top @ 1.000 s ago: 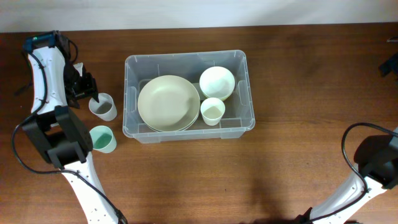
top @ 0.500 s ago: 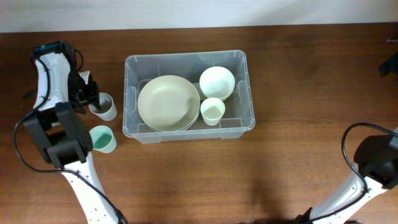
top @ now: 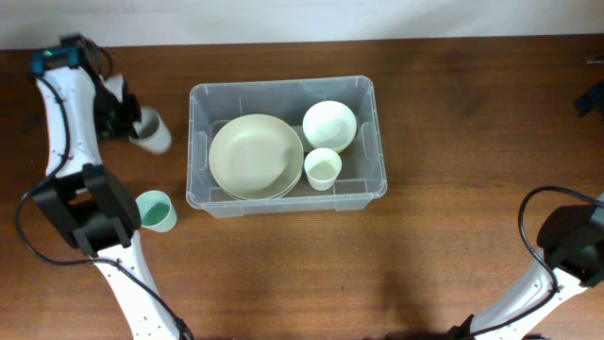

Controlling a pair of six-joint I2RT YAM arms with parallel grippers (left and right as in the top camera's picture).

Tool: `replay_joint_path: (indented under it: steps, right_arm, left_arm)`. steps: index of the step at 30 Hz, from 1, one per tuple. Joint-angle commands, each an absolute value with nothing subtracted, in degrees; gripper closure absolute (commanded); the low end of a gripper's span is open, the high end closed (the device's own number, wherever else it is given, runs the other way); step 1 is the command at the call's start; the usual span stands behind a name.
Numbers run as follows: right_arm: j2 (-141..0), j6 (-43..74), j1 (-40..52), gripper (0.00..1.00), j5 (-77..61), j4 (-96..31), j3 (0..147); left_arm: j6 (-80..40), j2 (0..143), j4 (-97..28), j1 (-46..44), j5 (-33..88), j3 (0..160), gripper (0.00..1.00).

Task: Pack container
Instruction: 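Lift the grey cup and drop it into the cream cup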

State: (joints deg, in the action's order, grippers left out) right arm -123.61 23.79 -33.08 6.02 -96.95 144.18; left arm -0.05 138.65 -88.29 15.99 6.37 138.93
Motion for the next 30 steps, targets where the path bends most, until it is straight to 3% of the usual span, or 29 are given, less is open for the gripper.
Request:
replay_joint_path:
  steps: [1, 7, 17, 24, 30]
  right_arm:
    - [-123.37, 24.03, -33.01, 0.01, 6.70, -97.08, 143.90]
    - [-123.37, 24.03, -33.01, 0.01, 6.70, -97.10, 143.90]
    - [-123.37, 24.03, -33.01, 0.01, 6.70, -97.08, 143.90]
    - [-123.37, 24.03, -33.01, 0.01, 6.70, -97.08, 143.90]
    - [-123.37, 24.03, -33.01, 0.01, 6.70, -97.10, 143.90]
  left_arm:
    - [-0.12, 136.00, -91.74, 15.29, 15.97, 150.34, 0.99]
    - [4.47, 131.81, -96.60, 8.84, 24.45, 158.26, 0.99]
    - [7.38, 129.91, -96.71, -13.15, 25.50, 157.64, 0.99]
    - [2.92, 129.99, -96.71, -22.90, 12.45, 155.87, 0.99]
    - [2.57, 130.02, -96.71, -25.80, 12.60, 150.21, 0.99]
